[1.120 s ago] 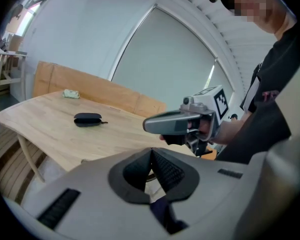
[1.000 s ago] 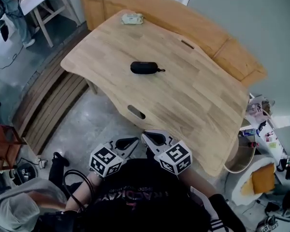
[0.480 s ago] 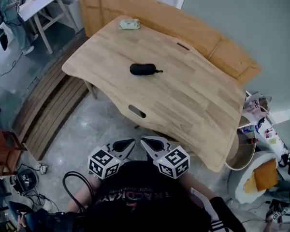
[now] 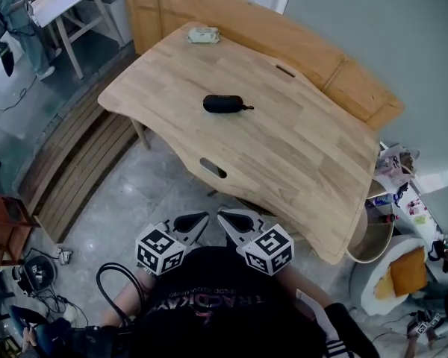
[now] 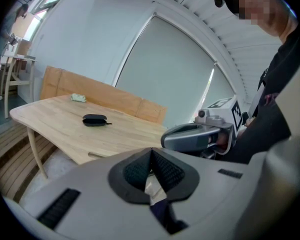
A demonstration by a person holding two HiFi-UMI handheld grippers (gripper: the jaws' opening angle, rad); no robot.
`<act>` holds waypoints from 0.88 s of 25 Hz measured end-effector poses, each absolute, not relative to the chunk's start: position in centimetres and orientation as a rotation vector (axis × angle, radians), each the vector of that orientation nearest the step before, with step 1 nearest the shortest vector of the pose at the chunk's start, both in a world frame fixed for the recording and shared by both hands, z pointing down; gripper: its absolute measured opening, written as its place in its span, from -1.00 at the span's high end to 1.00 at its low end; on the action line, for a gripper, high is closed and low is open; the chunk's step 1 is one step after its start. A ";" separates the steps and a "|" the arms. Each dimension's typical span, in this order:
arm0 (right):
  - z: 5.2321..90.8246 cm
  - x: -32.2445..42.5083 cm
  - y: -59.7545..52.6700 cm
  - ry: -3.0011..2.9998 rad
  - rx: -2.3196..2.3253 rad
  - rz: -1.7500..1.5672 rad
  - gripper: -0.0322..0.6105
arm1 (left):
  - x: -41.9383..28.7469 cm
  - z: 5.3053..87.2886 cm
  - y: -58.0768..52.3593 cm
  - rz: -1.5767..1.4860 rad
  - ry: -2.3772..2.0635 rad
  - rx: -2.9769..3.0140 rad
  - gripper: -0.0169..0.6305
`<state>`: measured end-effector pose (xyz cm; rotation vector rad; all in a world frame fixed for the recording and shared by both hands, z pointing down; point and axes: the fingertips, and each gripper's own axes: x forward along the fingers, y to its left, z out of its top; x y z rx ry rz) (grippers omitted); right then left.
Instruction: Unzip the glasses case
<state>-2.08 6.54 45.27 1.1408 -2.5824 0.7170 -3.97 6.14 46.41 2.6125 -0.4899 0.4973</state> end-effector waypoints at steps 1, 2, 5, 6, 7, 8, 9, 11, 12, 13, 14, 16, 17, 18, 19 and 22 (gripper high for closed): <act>45.2 -2.1 6.6 -2.582 1.138 0.717 0.85 | -3.9 46.4 6.2 0.495 -0.491 2.611 0.91; 45.2 -2.0 6.6 -2.581 1.136 0.717 0.85 | -3.9 46.3 6.2 0.493 -0.491 2.611 0.91; 45.1 -2.1 6.7 -2.583 1.130 0.714 0.85 | -3.9 46.3 6.3 0.490 -0.491 2.613 0.91; 45.1 -2.1 6.8 -2.583 1.129 0.712 0.85 | -3.9 46.2 6.4 0.488 -0.492 2.614 0.91; 45.1 -2.1 6.8 -2.584 1.128 0.710 0.85 | -3.9 46.2 6.4 0.487 -0.494 2.614 0.91; 45.1 -2.1 6.8 -2.584 1.127 0.710 0.85 | -3.9 46.2 6.4 0.486 -0.495 2.613 0.91; 45.1 -2.1 6.8 -2.584 1.126 0.710 0.85 | -3.9 46.2 6.4 0.486 -0.496 2.612 0.91; 45.1 -2.1 6.8 -2.586 1.121 0.711 0.85 | -3.9 46.2 6.4 0.487 -0.497 2.610 0.91; 45.1 -2.1 6.9 -2.588 1.118 0.710 0.85 | -3.8 46.2 6.4 0.487 -0.497 2.610 0.91; 45.0 -2.1 6.9 -2.589 1.116 0.708 0.85 | -3.8 46.2 6.5 0.487 -0.498 2.610 0.91; 45.0 -2.1 6.9 -2.590 1.114 0.706 0.85 | -3.8 46.2 6.4 0.487 -0.499 2.609 0.91; 45.0 -2.1 6.9 -2.591 1.114 0.705 0.85 | -3.8 46.2 6.4 0.486 -0.501 2.605 0.91; 45.0 -2.1 7.0 -2.590 1.115 0.706 0.85 | -3.8 46.2 6.4 0.486 -0.502 2.604 0.91; 45.0 -2.1 7.0 -2.590 1.115 0.707 0.85 | -3.8 46.2 6.4 0.488 -0.502 2.603 0.91; 45.1 -2.1 7.0 -2.589 1.115 0.708 0.85 | -3.8 46.2 6.5 0.490 -0.501 2.602 0.91; 45.1 -2.1 7.1 -2.589 1.115 0.706 0.85 | -3.8 46.3 6.6 0.492 -0.499 2.604 0.91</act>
